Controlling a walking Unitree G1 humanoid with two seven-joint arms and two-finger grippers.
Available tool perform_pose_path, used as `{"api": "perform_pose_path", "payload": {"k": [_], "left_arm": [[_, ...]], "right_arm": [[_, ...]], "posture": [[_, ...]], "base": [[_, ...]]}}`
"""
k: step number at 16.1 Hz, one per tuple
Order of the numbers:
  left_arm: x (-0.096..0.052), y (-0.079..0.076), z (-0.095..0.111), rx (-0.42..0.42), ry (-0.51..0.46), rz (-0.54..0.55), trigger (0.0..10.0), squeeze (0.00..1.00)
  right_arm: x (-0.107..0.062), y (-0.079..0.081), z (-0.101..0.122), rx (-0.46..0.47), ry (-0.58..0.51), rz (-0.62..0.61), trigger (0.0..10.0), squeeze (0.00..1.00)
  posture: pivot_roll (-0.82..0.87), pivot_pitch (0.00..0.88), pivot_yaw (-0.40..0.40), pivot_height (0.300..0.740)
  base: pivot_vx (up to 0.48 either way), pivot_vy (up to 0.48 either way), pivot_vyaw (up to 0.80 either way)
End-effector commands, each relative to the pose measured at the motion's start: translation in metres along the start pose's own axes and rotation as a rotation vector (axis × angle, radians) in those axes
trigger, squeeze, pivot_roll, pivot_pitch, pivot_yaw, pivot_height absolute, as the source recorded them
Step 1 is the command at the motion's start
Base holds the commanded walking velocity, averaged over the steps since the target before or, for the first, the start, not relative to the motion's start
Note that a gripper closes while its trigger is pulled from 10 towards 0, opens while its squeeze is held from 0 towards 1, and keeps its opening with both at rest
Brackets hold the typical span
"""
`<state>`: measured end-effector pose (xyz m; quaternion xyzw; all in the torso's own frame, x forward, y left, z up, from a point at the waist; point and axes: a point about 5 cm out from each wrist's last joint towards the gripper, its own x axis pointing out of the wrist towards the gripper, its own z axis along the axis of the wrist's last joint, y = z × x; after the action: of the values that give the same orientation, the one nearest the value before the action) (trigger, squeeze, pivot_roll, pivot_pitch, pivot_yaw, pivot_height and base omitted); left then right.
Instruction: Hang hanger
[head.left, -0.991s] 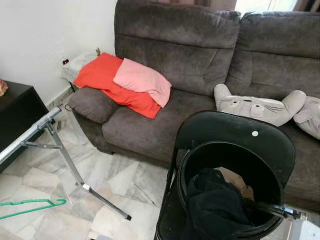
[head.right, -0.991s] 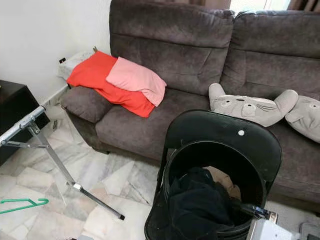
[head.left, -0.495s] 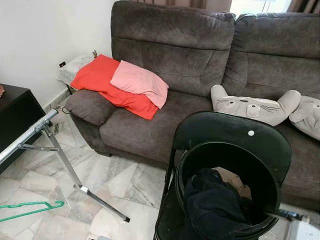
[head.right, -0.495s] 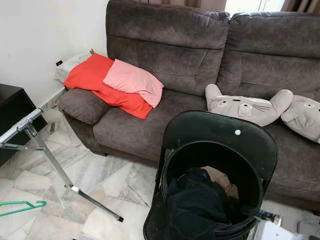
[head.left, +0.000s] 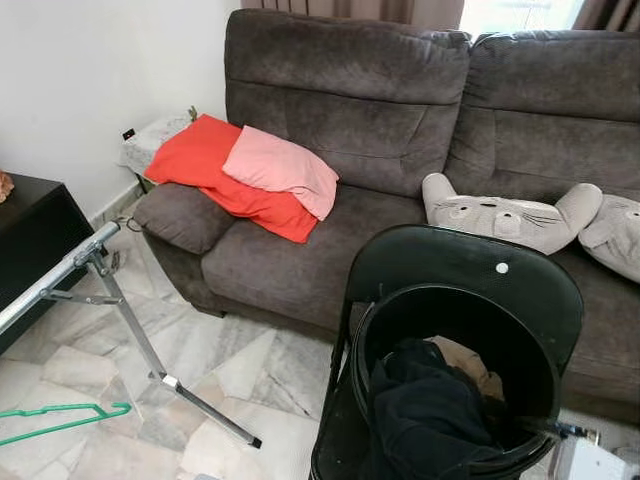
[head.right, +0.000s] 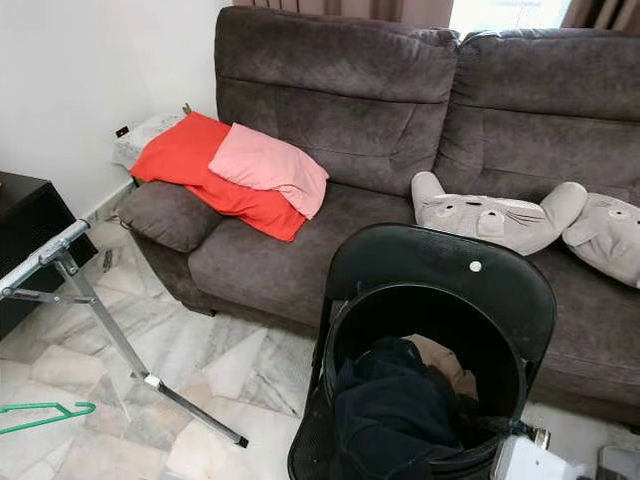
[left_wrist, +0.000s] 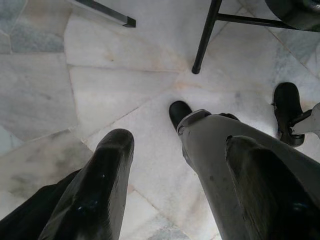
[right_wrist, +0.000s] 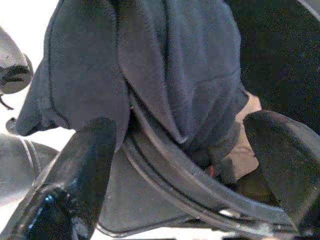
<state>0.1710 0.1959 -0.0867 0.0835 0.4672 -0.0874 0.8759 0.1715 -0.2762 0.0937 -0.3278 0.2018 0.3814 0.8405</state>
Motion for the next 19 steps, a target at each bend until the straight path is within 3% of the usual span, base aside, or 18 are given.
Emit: {"api": "perform_pose_path", "payload": {"k": [1,2,3,4,5,9,11,12,19], "left_arm": [[-0.001,0.002,-0.007,-0.003,0.028,0.006,10.0,0.00],[-0.001,0.002,-0.007,-0.002,0.028,0.006,10.0,0.00],[-0.001,0.002,-0.006,-0.004,0.029,0.007,10.0,0.00],[-0.001,0.002,-0.006,-0.005,0.029,0.008,10.0,0.00],[-0.001,0.002,-0.006,-0.006,0.028,0.008,10.0,0.00],[-0.001,0.003,-0.006,-0.009,0.027,0.011,10.0,0.00],[-0.001,0.003,-0.006,-0.009,0.027,0.012,10.0,0.00],[-0.001,0.003,-0.006,-0.010,0.027,0.013,10.0,0.00],[-0.001,0.003,-0.006,-0.012,0.026,0.011,10.0,0.00]], "right_arm": [[0.003,0.001,-0.002,0.004,-0.003,0.002,1.5,0.00],[0.005,0.000,-0.004,0.003,-0.006,0.001,0.0,0.00],[0.010,-0.002,-0.004,0.011,-0.024,-0.009,2.5,0.00],[0.012,-0.002,-0.004,0.014,-0.034,-0.012,7.1,0.00],[0.016,-0.002,-0.003,0.021,-0.048,-0.004,10.0,0.00],[0.025,-0.001,-0.004,0.039,-0.067,0.030,10.0,0.00],[0.027,-0.003,-0.005,0.038,-0.070,0.029,5.6,0.00],[0.029,-0.003,-0.005,0.038,-0.075,0.033,0.0,0.00],[0.036,-0.002,-0.005,0.049,-0.092,0.053,0.0,0.00]], "posture": [[-0.12,0.071,0.052,0.740],[-0.11,0.074,0.052,0.740],[-0.11,0.075,0.052,0.740],[-0.11,0.075,0.052,0.740],[-0.10,0.080,0.051,0.740],[-0.10,0.089,0.051,0.740],[-0.09,0.092,0.051,0.740],[-0.09,0.094,0.051,0.740],[-0.09,0.100,0.053,0.740]], "base": [[0.000,0.000,0.00],[0.000,0.000,0.00],[0.000,0.000,0.00],[0.000,0.000,0.00],[0.000,0.000,0.00],[0.000,0.000,0.00],[0.000,0.000,0.00],[0.000,0.000,0.00],[0.000,0.000,0.00]]}}
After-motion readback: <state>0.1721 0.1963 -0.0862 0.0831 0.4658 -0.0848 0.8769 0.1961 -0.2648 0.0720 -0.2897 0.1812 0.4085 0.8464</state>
